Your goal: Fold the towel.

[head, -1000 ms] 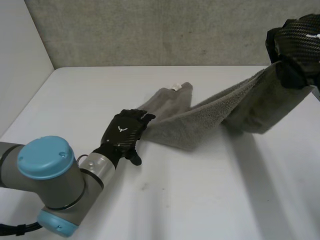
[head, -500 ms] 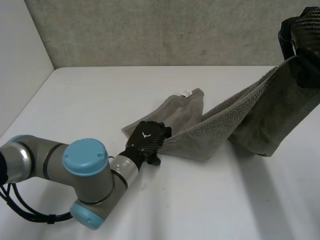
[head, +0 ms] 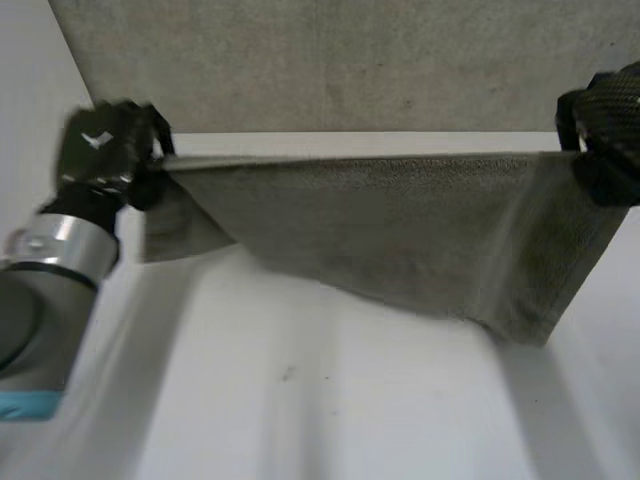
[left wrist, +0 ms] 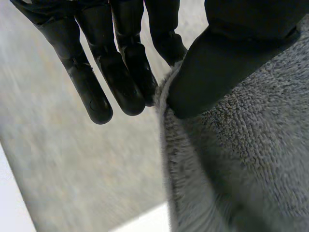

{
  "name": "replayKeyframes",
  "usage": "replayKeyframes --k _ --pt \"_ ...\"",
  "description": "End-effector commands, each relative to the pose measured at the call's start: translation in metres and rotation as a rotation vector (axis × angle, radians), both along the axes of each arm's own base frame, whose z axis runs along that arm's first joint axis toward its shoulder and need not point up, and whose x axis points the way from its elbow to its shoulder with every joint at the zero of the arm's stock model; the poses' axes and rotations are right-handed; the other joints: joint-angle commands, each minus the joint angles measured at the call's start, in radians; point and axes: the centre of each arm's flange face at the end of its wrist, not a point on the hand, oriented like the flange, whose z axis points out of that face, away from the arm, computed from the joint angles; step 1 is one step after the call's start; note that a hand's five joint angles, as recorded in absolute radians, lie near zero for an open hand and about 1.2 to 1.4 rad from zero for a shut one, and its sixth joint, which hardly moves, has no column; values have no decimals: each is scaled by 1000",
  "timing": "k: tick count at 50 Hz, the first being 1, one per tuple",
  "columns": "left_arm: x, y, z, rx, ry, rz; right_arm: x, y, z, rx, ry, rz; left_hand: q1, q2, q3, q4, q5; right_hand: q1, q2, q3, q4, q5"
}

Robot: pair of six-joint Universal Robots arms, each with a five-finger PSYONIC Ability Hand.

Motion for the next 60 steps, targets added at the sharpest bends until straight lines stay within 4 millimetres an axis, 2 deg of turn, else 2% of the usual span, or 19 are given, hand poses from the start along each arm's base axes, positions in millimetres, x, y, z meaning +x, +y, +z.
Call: replayKeyframes --k 1,6,11,16,20,22,23,26,27,29,30,32,36,41,46,49,51,54,60 --pt "5 38 16 -69 -43 -92 4 1 -14 76 40 52 205 180 181 180 194 67 54 61 59 55" --pt "1 35 -20 68 -99 -116 7 -12 -39 181 68 61 205 180 181 180 194 67 54 61 59 55" --pt "-8 10 -83 260 -237 -118 13 -40 -82 296 185 80 205 180 181 180 194 67 54 61 59 55" --pt "-20 -23 -103 262 -347 -109 22 -74 -103 326 234 93 205 180 181 180 194 67 54 61 59 55" --pt "-27 -55 -93 198 -364 -63 32 -99 -100 285 237 71 205 180 181 180 194 67 54 61 59 55" --pt "-37 -85 -56 75 -324 -15 44 -124 -77 158 229 31 205 180 181 180 194 67 54 61 59 55" --pt "-37 -85 -56 74 -323 -14 44 -125 -77 157 229 31 205 180 181 180 194 67 54 61 59 55" --pt "-53 -108 42 -195 -190 41 65 -156 3 -229 104 -15 205 180 181 180 194 67 54 61 59 55" --pt "-53 -108 42 -196 -189 41 65 -156 3 -231 104 -15 205 180 181 180 194 67 54 61 59 55" --pt "-56 -101 106 -338 -43 52 69 -159 52 -489 -39 -18 205 180 181 180 194 67 54 61 59 55" --pt "-56 -100 106 -339 -42 52 69 -159 52 -490 -40 -18 205 180 181 180 194 67 54 61 59 55" --pt "-44 -92 149 -437 108 67 62 -149 91 -681 -152 -30 205 180 181 180 194 67 54 61 59 55" --pt "-40 -87 165 -483 214 47 62 -141 89 -694 -173 -25 205 180 181 180 194 67 54 61 59 55" --pt "-39 -91 118 -329 160 42 63 -137 46 -491 -116 -5 205 180 181 180 194 67 54 61 59 55" --pt "-33 -83 24 -69 -3 42 67 -119 -37 -142 -2 57 205 180 181 180 194 67 54 61 59 55" --pt "-30 -76 -2 -4 -59 41 68 -114 -55 -86 19 81 205 180 181 180 194 67 54 61 59 55" --pt "-27 -60 -47 92 -177 23 68 -104 -96 41 55 118 205 180 181 180 194 67 54 61 59 55" --pt "-23 -47 -85 169 -290 12 65 -95 -129 149 87 121 205 180 181 180 194 67 54 61 59 55" --pt "-16 -28 -134 281 -438 0 56 -82 -165 264 145 107 205 180 181 180 194 67 54 61 59 55"
